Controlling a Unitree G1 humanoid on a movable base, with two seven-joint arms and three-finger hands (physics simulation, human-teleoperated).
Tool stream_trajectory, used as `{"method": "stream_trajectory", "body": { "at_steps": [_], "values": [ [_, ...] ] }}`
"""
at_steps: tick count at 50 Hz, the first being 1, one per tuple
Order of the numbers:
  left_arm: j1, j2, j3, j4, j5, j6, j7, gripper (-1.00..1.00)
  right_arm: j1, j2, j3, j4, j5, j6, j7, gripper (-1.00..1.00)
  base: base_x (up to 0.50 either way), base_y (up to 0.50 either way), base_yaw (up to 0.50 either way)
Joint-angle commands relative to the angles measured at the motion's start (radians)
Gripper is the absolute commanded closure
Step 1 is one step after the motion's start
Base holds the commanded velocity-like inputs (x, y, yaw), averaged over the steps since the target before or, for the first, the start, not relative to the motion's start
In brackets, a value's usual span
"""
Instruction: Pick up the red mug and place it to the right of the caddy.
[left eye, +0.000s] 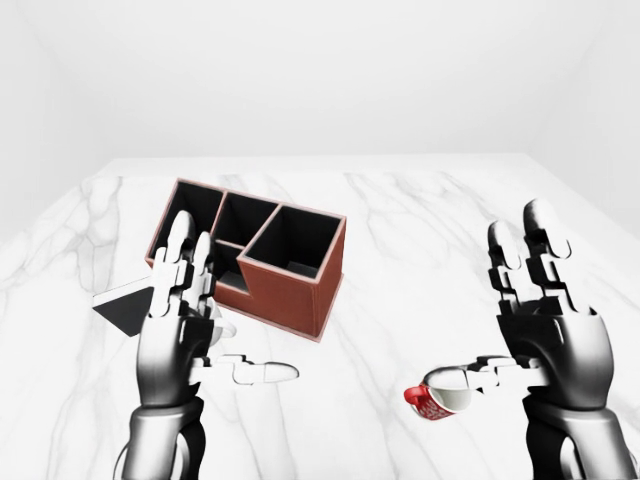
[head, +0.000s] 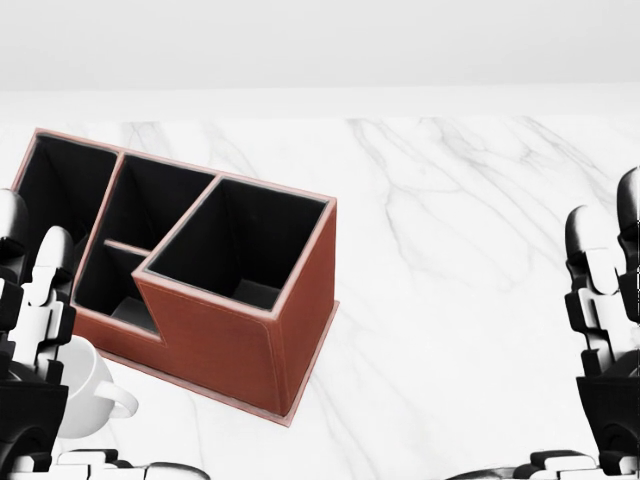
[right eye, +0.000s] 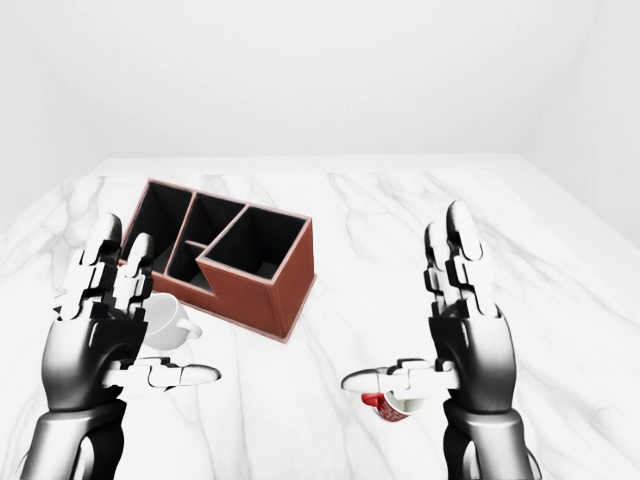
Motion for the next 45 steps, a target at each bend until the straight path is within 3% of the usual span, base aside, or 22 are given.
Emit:
{"method": "stream_trajectory", "body": {
  "at_steps": [1, 6, 8, 10, 12, 13, 17, 20, 25, 28, 33, 38, 45],
  "values": [
    [0.001, 0.001, 0.002, -0.012, -0.006, 0.000, 0.000, -1.00, -0.015, -0.088, -0.143, -0.153, 0.064, 0.000, 0.099, -1.00, 0.00, 0.00, 0.00],
    [0.001, -0.003, 0.017, -0.022, -0.015, 0.000, -0.009, -1.00, -0.050, -0.289, -0.266, -0.155, 0.223, 0.000, 0.015, -1.00, 0.00, 0.00, 0.00],
    [-0.002, -0.004, 0.019, -0.023, -0.015, 0.000, -0.009, -1.00, -0.059, -0.317, -0.284, -0.155, 0.251, 0.000, 0.004, -1.00, 0.00, 0.00, 0.00],
    [-0.005, -0.005, 0.025, -0.027, -0.018, 0.000, -0.011, -1.00, -0.096, -0.281, -0.317, -0.155, 0.087, 0.000, 0.147, -1.00, 0.00, 0.00, 0.00],
    [0.000, -0.007, 0.024, -0.046, -0.018, 0.000, -0.012, -1.00, -0.143, -0.234, -0.349, -0.155, 0.003, 0.000, 0.253, -1.00, 0.00, 0.00, 0.00],
    [0.002, -0.008, 0.024, -0.049, -0.017, 0.000, -0.012, -1.00, -0.171, -0.247, -0.375, -0.155, -0.011, 0.000, 0.294, -1.00, 0.00, 0.00, 0.00],
    [0.000, -0.008, 0.016, -0.029, -0.009, 0.000, -0.010, -1.00, -0.182, -0.253, -0.386, -0.155, -0.146, 0.000, 0.359, -1.00, 0.00, 0.00, 0.00],
    [-0.006, -0.006, 0.018, -0.024, -0.011, 0.000, -0.008, -1.00, -0.156, -0.191, -0.398, -0.155, -0.211, 0.000, 0.452, -1.00, 0.00, 0.00, 0.00],
    [-0.004, -0.007, 0.019, -0.026, -0.012, 0.000, -0.006, -1.00, -0.217, -0.183, -0.431, -0.155, -0.334, 0.000, 0.452, -1.00, 0.00, 0.00, 0.00],
    [0.001, -0.007, 0.022, -0.034, -0.015, 0.000, -0.009, -1.00, -0.336, -0.268, -0.428, -0.155, -0.408, 0.000, 0.452, -1.00, 0.00, 0.00, 0.00],
    [-0.007, -0.008, 0.026, -0.025, -0.014, 0.000, -0.009, -1.00, -0.359, -0.319, -0.433, -0.100, -0.419, 0.000, 0.452, -1.00, 0.00, 0.00, 0.00],
    [-0.005, -0.006, 0.014, -0.016, -0.005, 0.000, -0.004, -1.00, -0.276, -0.270, -0.432, -0.023, -0.471, 0.000, 0.452, -1.00, 0.00, 0.00, 0.00],
    [-0.003, -0.004, 0.005, -0.005, 0.000, 0.000, 0.002, -1.00, -0.276, -0.245, -0.445, -0.046, -0.510, 0.000, 0.452, -1.00, 0.00, 0.00, 0.00]
  ]
}}
